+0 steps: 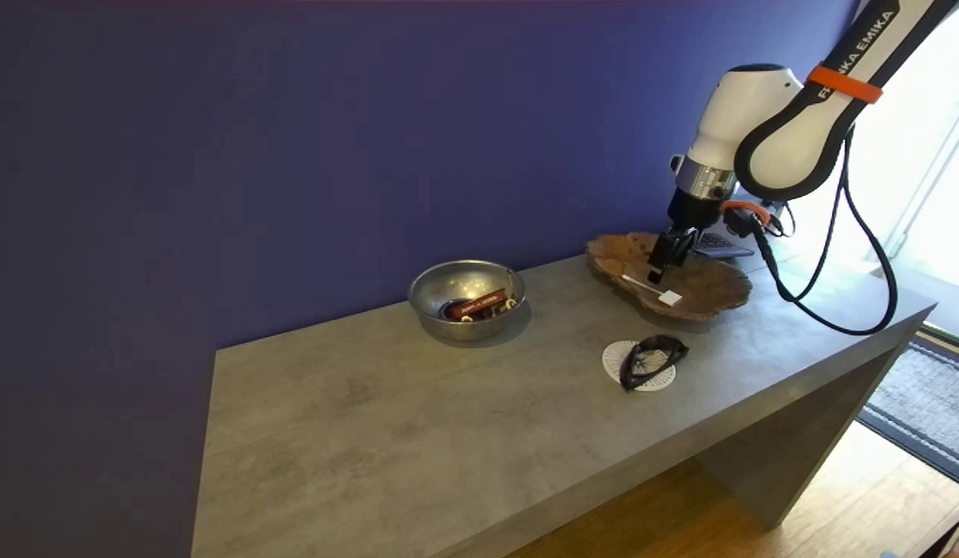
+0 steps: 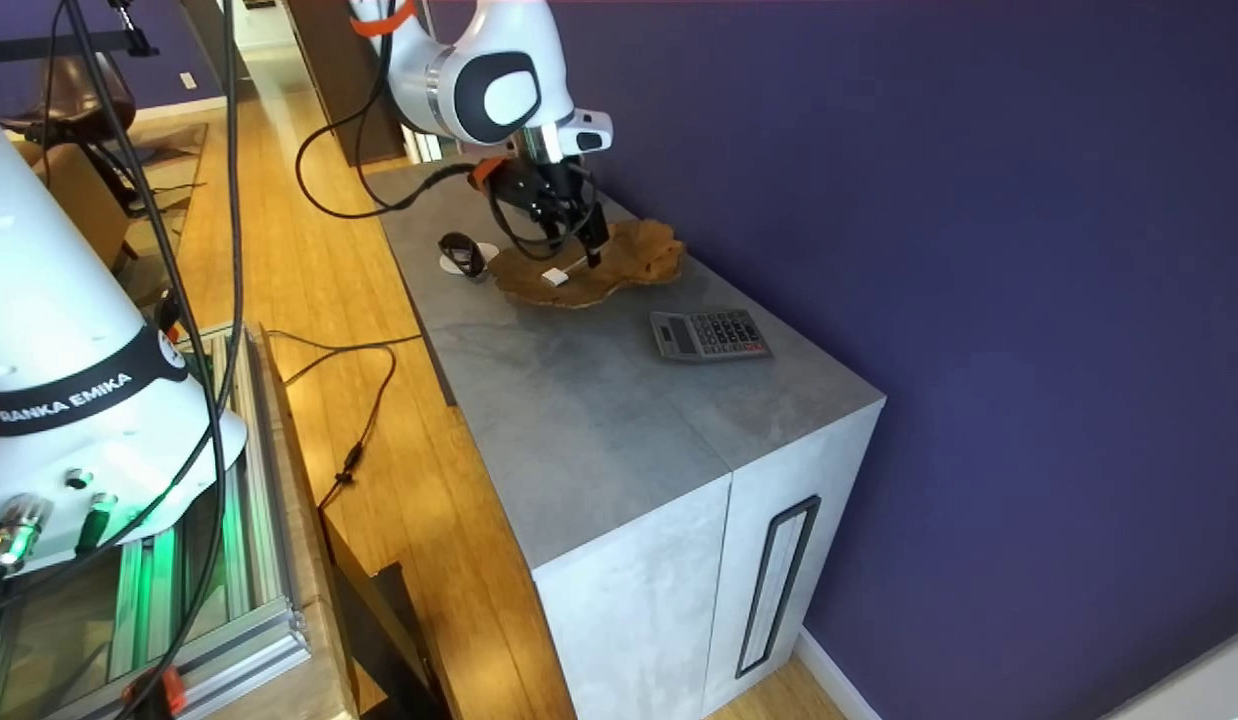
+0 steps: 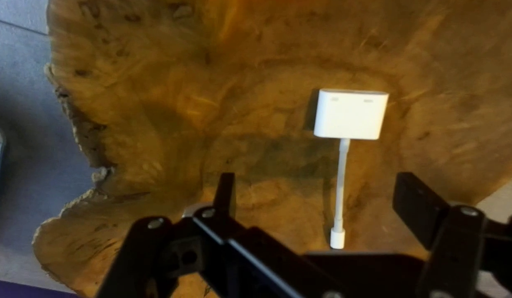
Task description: Remove the adaptor cable from the wooden tray
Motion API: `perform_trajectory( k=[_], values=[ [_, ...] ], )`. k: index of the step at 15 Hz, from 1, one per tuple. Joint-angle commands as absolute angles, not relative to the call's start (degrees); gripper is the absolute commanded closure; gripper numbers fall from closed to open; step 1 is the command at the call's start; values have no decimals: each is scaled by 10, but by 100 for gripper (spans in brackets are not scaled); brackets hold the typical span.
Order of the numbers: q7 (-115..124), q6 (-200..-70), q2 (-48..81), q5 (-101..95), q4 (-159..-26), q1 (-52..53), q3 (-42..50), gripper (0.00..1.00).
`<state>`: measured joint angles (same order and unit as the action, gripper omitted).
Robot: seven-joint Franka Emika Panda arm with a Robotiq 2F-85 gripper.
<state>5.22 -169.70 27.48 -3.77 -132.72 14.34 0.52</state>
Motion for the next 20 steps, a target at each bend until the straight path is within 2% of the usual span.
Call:
perform_trajectory(
  k=[1, 4, 10, 13, 16, 17, 18, 19, 20],
  values=[
    [69, -1720, 304, -42, -1308, 154, 13, 21],
    [71, -1723, 313, -43, -1301, 161, 18, 47],
    [75, -1711, 315, -38, -1296, 172, 14, 87],
    [76, -1699, 315, -37, -1295, 173, 10, 90],
    [76, -1689, 317, -36, -1292, 171, 7, 80],
    [76, -1687, 318, -36, -1291, 170, 8, 72],
    [77, -1685, 320, -36, -1290, 170, 8, 78],
    [77, -1684, 320, -36, -1289, 169, 7, 72],
    [77, -1682, 321, -35, -1289, 167, 6, 53]
  ],
)
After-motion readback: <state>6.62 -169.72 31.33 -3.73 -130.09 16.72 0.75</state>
